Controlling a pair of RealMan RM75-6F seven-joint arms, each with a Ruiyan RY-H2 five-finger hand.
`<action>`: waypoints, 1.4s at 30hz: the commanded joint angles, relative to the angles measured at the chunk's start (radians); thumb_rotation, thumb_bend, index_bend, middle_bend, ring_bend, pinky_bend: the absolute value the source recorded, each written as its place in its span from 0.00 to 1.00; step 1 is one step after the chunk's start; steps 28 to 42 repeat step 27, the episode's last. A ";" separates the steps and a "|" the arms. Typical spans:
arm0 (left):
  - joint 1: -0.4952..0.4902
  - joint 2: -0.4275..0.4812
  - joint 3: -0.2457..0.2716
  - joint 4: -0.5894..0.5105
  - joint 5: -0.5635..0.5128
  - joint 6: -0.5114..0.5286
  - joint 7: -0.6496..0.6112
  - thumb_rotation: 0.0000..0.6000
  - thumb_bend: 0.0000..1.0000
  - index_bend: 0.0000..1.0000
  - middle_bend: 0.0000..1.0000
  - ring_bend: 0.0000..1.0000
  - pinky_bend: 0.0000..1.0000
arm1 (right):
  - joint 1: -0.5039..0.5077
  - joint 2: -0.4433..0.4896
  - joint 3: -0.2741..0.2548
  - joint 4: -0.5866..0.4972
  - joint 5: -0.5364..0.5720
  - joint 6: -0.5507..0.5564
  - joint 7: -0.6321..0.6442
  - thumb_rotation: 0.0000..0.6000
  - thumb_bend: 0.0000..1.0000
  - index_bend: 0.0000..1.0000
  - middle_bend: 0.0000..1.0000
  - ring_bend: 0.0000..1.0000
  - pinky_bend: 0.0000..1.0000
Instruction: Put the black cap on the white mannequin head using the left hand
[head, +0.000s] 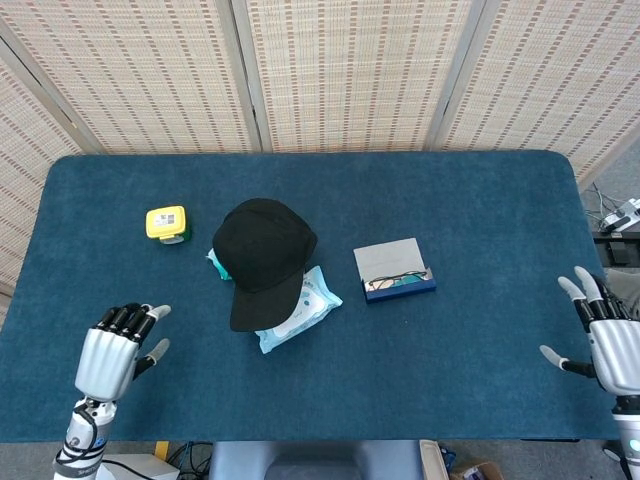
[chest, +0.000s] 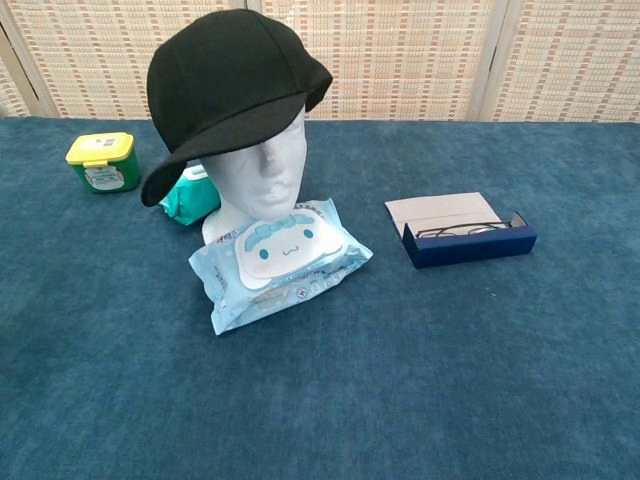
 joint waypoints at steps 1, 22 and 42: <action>0.029 0.022 -0.008 -0.016 -0.032 0.009 -0.021 1.00 0.02 0.45 0.58 0.41 0.50 | 0.003 -0.005 -0.001 -0.004 0.002 -0.006 -0.016 1.00 0.00 0.00 0.03 0.00 0.16; 0.118 0.318 0.067 -0.265 -0.283 -0.318 -0.091 1.00 0.02 0.56 0.69 0.44 0.51 | 0.019 -0.031 -0.004 -0.016 0.008 -0.030 -0.103 1.00 0.00 0.00 0.03 0.00 0.16; 0.126 0.306 0.052 -0.221 -0.305 -0.334 -0.123 1.00 0.02 0.56 0.68 0.44 0.51 | 0.018 -0.032 -0.003 -0.017 0.011 -0.028 -0.106 1.00 0.00 0.00 0.03 0.00 0.16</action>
